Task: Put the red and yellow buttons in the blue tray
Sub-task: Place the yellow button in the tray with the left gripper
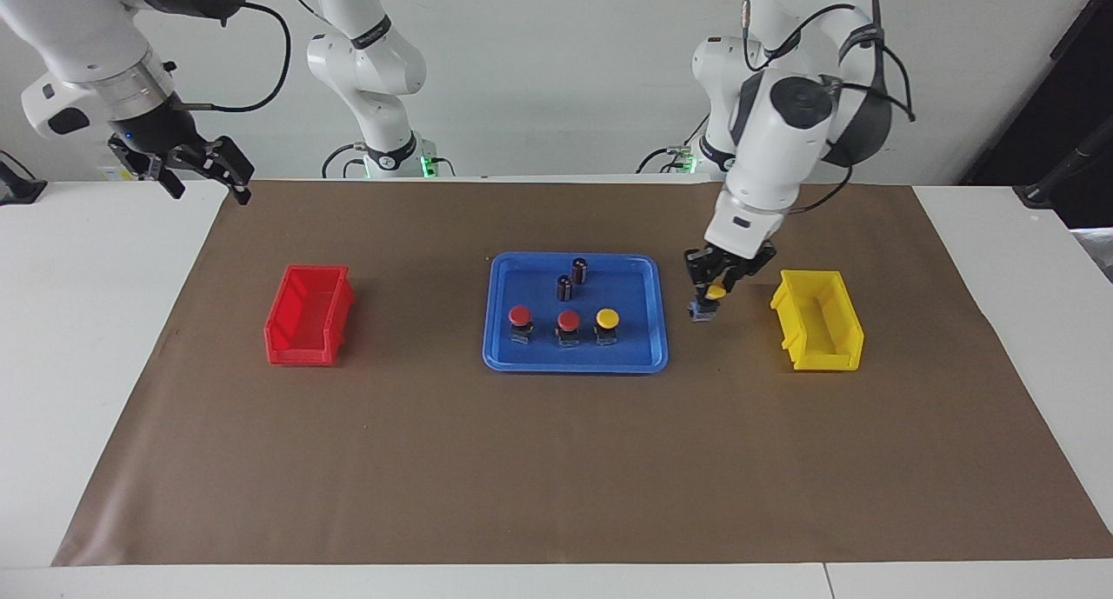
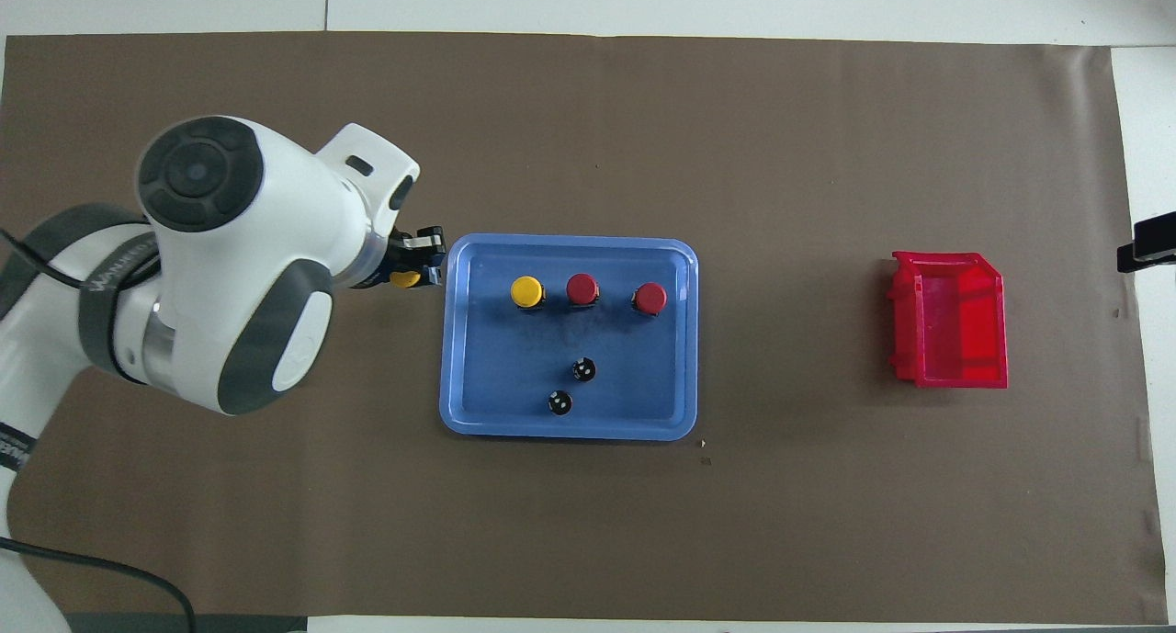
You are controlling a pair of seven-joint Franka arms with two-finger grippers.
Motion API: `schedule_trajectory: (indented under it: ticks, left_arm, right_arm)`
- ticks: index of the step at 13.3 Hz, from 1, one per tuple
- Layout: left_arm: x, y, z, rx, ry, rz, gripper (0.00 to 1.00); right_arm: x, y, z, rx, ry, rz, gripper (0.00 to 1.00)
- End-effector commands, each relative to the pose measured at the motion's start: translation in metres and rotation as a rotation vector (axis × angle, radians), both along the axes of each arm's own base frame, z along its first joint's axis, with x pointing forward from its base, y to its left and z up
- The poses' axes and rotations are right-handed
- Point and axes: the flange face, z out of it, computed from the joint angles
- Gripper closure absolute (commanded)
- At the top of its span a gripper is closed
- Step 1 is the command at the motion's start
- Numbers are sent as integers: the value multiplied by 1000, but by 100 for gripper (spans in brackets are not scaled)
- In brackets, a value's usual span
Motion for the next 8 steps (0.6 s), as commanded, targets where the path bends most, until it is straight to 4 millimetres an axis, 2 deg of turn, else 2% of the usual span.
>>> schedule_trajectory:
  ticks: [1, 4, 8]
  left_arm:
    - [-13, -27, -26, -12, -2, 22, 97]
    - [-18, -45, -57, 4, 8, 17, 97]
    - [-19, -43, -72, 11, 15, 20, 97]
  right_arm:
    - [-3, 2, -5, -5, -10, 25, 0]
    - [-3, 3, -4, -6, -13, 23, 0]
    - [-2, 6, -3, -7, -17, 29, 0]
